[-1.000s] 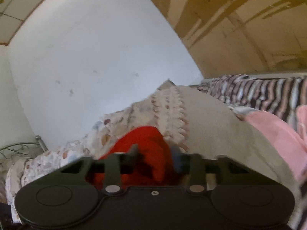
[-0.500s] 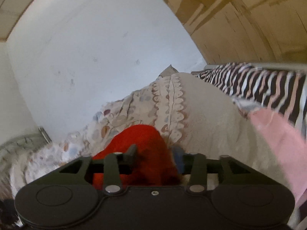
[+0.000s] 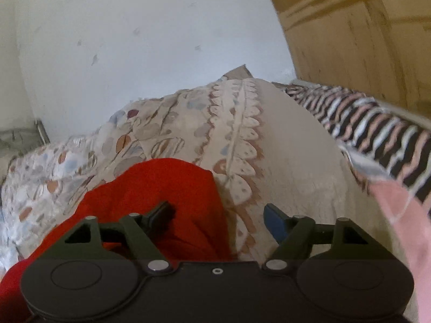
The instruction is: Fold small clothes
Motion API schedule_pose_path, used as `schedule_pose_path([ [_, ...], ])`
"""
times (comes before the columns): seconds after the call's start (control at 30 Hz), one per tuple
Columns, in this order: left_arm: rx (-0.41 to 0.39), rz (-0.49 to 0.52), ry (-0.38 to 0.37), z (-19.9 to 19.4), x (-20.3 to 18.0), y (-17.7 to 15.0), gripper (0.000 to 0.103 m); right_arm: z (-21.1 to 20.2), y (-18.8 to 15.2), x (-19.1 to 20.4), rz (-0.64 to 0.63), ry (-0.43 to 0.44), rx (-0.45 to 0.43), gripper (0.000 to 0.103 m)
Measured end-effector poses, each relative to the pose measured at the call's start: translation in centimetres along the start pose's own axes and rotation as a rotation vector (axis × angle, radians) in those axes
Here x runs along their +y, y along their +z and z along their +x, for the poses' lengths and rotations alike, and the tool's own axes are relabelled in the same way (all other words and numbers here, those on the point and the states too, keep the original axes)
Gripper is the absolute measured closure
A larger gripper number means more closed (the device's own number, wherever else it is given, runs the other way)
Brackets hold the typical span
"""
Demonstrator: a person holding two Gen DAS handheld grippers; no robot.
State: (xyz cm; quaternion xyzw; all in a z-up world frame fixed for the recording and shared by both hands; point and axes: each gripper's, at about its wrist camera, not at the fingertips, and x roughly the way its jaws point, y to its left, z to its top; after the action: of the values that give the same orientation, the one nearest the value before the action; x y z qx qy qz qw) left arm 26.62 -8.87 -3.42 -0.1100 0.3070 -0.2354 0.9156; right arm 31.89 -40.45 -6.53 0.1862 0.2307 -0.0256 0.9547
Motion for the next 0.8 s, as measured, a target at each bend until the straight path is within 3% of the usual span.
schedule_pose_path([
  [0.13, -0.026, 0.099, 0.038, 0.4, -1.1, -1.1, 0.000, 0.6, -0.8, -1.4, 0.060, 0.012, 0.001, 0.015],
  [0.3, -0.040, 0.131, 0.056, 0.7, -1.6, -1.8, 0.000, 0.8, -0.9, -1.0, 0.043, -0.002, -0.005, 0.014],
  [0.57, -0.032, 0.121, 0.054, 0.7, -1.6, -1.6, 0.000, 0.7, -1.0, -1.4, 0.058, 0.001, -0.006, 0.012],
  [0.8, 0.040, 0.047, 0.032, -0.4, -0.7, 0.6, 0.001, -0.5, 0.5, -2.0, 0.128, 0.039, 0.052, 0.010],
])
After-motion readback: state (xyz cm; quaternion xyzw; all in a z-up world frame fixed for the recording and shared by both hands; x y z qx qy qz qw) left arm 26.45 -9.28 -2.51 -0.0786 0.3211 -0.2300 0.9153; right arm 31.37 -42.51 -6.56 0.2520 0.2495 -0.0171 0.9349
